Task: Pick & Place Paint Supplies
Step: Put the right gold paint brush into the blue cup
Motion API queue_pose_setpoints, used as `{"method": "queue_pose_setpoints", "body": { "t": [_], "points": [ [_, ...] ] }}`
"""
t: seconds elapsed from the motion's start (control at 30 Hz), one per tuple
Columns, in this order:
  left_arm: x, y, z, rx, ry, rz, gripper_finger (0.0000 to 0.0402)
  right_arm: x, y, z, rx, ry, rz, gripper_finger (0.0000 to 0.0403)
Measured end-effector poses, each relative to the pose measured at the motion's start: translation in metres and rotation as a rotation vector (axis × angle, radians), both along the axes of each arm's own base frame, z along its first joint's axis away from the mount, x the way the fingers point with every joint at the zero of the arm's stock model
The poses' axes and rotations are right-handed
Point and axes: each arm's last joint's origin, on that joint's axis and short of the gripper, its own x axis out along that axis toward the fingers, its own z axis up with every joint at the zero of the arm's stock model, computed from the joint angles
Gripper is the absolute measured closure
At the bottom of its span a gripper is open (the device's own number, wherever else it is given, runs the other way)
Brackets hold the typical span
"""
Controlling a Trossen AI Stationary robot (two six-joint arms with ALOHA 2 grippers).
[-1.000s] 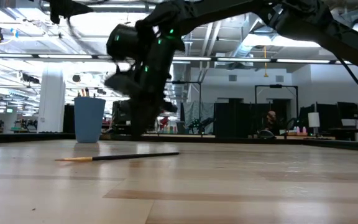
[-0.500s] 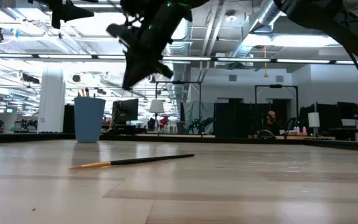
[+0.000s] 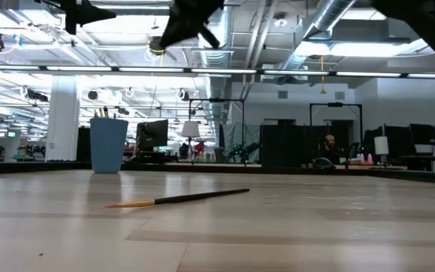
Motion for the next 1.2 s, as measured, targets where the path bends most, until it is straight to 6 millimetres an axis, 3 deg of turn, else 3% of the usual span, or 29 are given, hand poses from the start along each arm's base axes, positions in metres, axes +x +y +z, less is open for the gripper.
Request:
{"method": "queue_pose_setpoints", "body": {
  "t": [0.13,0.23,0.83,1.0,1.2],
  "points": [
    [0.003,0.001,0.003,0.001,-0.07,-0.048,0.014,-0.005,0.001,0.027,-0.045,-0.127,0.02,0.0403],
    [0.011,0.003,0.005,0.004,-0.137,-0.13,0.0137,-0.005,0.002,0.035,-0.061,-0.187,0.028,0.0403],
    [0.048,0.026,-0.003,-0.032,-0.203,-0.277,0.0142,-0.003,0.014,0.041,-0.069,-0.23,0.059,0.0403],
    [0.051,0.027,-0.004,-0.036,-0.2,-0.286,0.0191,-0.003,0.015,0.04,-0.068,-0.23,0.062,0.0403],
    [0.049,0.027,-0.001,-0.014,-0.226,-0.281,0.0314,-0.003,0.015,0.04,-0.075,-0.229,0.065,0.0403]
  ]
}}
